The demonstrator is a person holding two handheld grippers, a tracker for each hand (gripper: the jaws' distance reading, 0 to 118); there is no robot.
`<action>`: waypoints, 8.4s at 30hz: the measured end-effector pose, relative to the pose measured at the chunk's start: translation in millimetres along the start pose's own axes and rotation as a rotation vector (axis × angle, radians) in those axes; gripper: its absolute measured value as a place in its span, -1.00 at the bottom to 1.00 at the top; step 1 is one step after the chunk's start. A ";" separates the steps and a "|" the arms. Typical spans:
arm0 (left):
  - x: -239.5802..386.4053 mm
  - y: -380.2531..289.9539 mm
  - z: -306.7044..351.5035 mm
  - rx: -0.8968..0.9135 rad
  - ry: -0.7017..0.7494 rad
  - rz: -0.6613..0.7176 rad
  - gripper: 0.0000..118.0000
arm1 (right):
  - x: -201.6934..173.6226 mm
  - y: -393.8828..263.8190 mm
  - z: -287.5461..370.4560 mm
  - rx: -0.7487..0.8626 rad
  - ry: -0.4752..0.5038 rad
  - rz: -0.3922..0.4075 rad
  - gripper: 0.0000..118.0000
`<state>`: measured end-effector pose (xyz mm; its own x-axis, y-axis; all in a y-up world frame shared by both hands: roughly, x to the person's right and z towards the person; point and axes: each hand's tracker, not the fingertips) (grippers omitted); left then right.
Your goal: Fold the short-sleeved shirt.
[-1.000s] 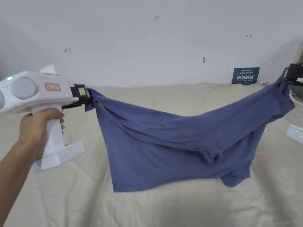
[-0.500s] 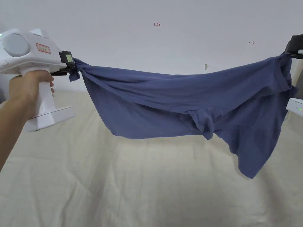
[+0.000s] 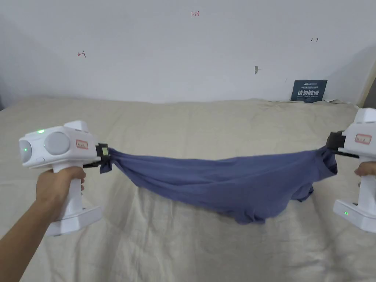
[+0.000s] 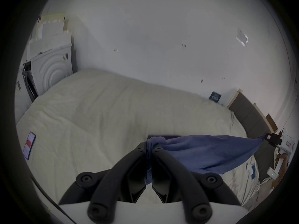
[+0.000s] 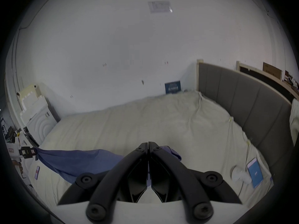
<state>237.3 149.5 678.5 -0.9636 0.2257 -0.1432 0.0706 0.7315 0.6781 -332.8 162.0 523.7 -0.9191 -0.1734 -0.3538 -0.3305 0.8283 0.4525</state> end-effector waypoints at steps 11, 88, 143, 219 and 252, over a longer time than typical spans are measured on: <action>-30.9 -87.4 -16.8 -0.121 0.022 0.017 -0.97 | 8.4 -93.7 5.7 -0.112 -0.005 -0.011 -1.00; 42.5 -77.0 48.4 0.107 0.027 -0.269 0.47 | -30.1 -105.1 160.3 0.223 -0.061 0.202 0.70; 62.3 -29.4 -138.8 -0.216 -0.040 -0.398 -0.99 | 27.7 -78.5 -149.3 -0.351 -0.094 0.047 0.26; 99.2 219.8 83.4 0.375 0.052 -0.250 -0.99 | -61.1 244.1 103.6 0.428 0.027 0.159 -1.00; -8.6 -125.3 20.1 -0.076 0.038 -0.258 -0.99 | 27.0 -114.6 110.2 0.006 0.085 -0.003 -1.00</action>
<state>242.0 68.8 580.2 -0.9564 0.0127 -0.2919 -0.1967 0.7108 0.6753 -296.1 121.1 372.1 -0.9333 -0.2201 -0.2838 -0.3317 0.8310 0.4465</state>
